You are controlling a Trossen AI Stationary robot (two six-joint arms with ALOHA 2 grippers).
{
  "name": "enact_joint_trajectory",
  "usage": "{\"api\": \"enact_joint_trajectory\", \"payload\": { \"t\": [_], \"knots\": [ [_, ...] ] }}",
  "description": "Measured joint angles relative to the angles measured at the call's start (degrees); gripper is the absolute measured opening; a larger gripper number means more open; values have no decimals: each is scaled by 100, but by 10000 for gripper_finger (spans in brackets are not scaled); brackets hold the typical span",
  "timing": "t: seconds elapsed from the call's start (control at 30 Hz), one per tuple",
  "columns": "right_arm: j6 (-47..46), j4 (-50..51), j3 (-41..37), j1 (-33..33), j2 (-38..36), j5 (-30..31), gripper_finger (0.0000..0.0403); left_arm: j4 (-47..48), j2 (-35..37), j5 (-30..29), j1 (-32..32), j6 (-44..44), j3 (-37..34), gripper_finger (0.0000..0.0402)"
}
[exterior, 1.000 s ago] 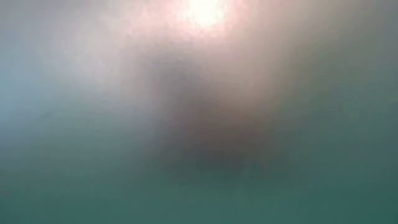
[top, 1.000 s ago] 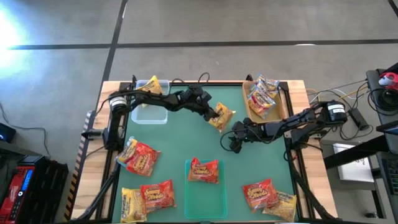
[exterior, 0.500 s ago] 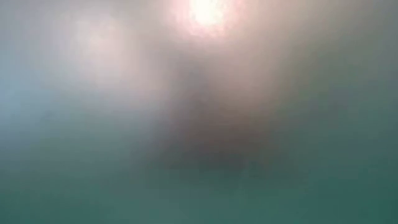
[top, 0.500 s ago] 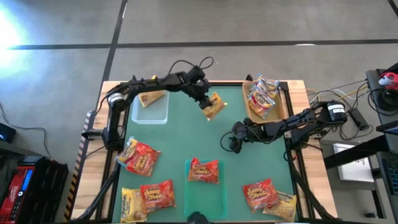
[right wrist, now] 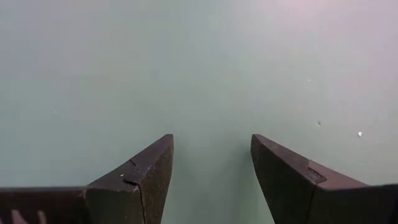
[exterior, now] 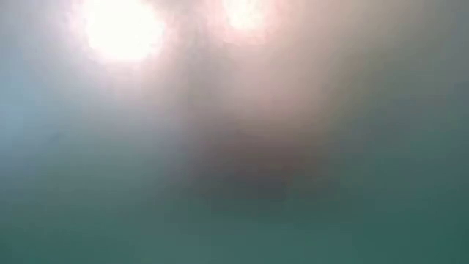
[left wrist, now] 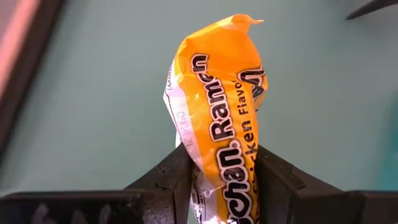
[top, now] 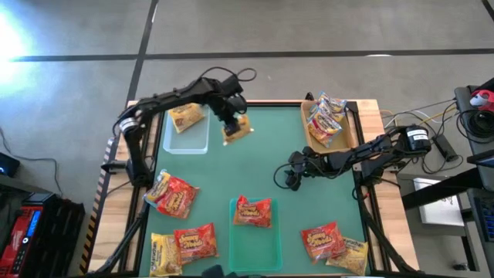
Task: Sort Maruchan noodles
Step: Put the yellow noodle pack into the transparent bin
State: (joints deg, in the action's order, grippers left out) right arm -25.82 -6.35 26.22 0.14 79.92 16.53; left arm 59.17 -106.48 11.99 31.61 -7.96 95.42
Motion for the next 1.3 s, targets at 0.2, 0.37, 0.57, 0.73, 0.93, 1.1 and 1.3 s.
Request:
{"api": "enact_joint_trajectory", "payload": {
  "t": [0.2, 0.37, 0.57, 0.73, 0.93, 1.1, 1.3],
  "knots": [
    [13, -18, -9, 4, 0, 146, 205, 455, 795, -833, 163, 79, -257, 110],
    [13, -21, -15, 4, -4, 173, 205, 486, 1582, -1314, 459, 138, -834, 110],
    [29, -45, -22, 2, -4, 192, 205, 272, 2307, -1900, 805, 181, -1817, 110],
    [24, -88, -26, 0, -4, 199, 205, -80, 2569, -1915, 1029, 186, -2660, 112],
    [19, -123, -28, -2, -4, 212, 205, -235, 2608, -1902, 1252, -393, -3239, 112],
    [19, -142, -28, -2, -4, 212, 205, -668, 2538, -1900, 1422, -947, -3441, 113],
    [18, -151, -29, -2, -4, 210, 205, -909, 2420, -1908, 1648, -994, -3442, 119]
  ]
}}
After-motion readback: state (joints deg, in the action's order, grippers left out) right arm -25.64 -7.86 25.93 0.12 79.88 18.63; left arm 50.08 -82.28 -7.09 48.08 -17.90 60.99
